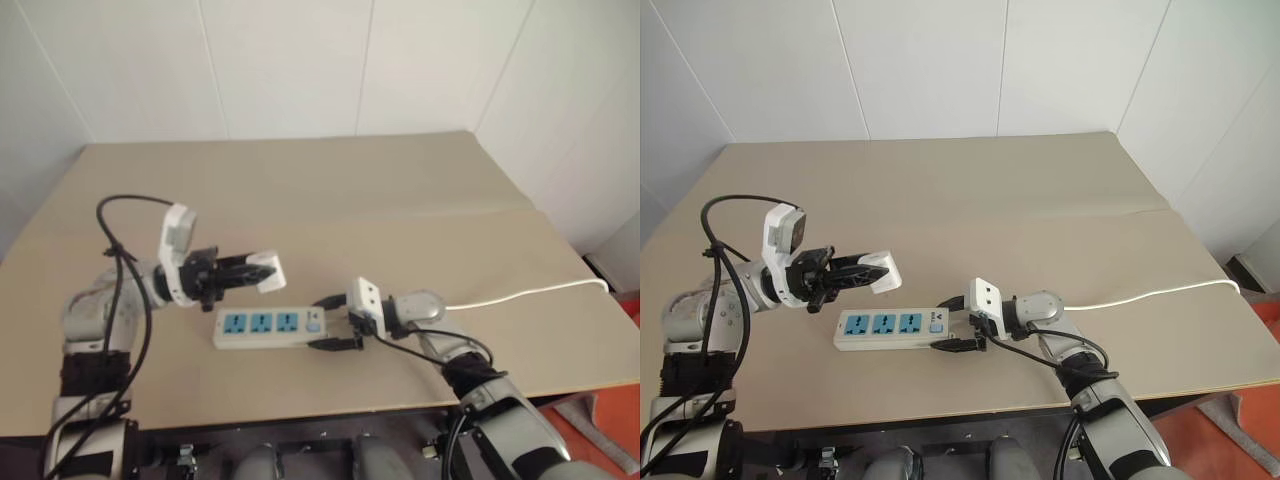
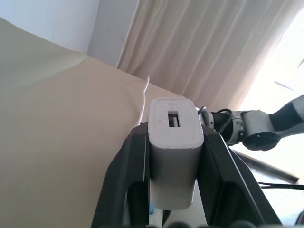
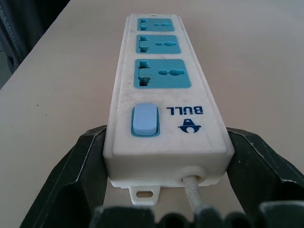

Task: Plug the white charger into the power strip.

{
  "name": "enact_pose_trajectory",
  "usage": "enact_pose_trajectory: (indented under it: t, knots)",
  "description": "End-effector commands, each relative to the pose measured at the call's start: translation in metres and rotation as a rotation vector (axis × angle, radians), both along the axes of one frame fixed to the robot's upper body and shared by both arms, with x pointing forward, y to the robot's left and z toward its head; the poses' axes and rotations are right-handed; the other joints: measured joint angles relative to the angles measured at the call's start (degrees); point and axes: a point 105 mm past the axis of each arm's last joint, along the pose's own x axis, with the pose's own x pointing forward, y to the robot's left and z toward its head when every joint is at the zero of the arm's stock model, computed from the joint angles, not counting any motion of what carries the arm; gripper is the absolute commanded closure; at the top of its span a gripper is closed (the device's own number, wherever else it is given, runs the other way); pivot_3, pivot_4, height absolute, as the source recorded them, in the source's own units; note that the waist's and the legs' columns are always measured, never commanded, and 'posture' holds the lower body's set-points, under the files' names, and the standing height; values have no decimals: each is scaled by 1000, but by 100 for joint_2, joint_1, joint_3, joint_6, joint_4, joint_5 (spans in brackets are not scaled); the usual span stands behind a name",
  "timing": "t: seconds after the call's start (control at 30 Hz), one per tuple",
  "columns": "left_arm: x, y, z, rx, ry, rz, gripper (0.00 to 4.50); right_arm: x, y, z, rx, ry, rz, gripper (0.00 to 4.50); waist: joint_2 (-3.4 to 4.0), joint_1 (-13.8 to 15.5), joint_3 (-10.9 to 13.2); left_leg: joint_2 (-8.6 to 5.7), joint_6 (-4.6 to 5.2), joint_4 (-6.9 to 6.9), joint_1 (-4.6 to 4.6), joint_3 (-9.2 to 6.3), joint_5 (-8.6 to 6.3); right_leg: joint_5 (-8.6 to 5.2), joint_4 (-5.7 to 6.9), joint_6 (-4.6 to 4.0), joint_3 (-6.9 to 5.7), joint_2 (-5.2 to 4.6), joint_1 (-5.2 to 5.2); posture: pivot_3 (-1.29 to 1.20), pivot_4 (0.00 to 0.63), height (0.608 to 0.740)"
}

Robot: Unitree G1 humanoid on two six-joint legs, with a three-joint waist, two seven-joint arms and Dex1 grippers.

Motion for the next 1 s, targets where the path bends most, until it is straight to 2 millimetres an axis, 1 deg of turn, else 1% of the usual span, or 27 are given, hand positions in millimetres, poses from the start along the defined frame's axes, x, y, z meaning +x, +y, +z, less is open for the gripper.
enact_pose_trajectory:
  t: [0.03, 0.1, 0.3, 0.5, 0.77, 1.0]
  knots:
    - [0, -1, 0, -21, -8, -53, 3499, -1, -18, -40, -147, 68, -81, 1088, 0, 0, 0, 0, 0, 0, 1, 1, 0, -1, 0, 1, 0, 1, 0, 0, 150, 740]
    - [2, -3, -7, 15, -14, -71, 3499, -1, -18, -41, -148, 67, -80, 1088, 0, 0, 0, -1, 0, 0, 1, 2, 0, -11, -2, 18, 0, 2, 1, 0, 150, 740]
    - [7, -9, -23, 134, -59, -151, 3499, -1, -20, -42, -160, 63, -73, 1088, 1, 4, -1, -3, 0, 0, 0, 6, 0, -8, -6, 14, 0, 3, 3, 0, 150, 740]
    - [18, -12, -27, 184, -90, -168, 3499, -2, -21, -43, -165, 60, -70, 1088, 1, 1, -1, -2, 0, -1, 0, 6, 0, -13, -16, 22, -1, 4, 8, 0, 150, 740]
    - [18, -19, -39, 216, -91, -220, 3499, -5, -21, -46, -168, 58, -68, 1088, 1, 5, -1, -1, 0, -2, -1, 1, 0, -17, -18, 28, -1, 4, 9, 0, 150, 740]
    - [21, -23, -44, 237, -93, -234, 3499, -6, -22, -47, -169, 56, -69, 1088, 1, 5, -1, -2, 1, -3, -1, 3, 0, -19, -19, 32, -1, 5, 10, 0, 150, 740]
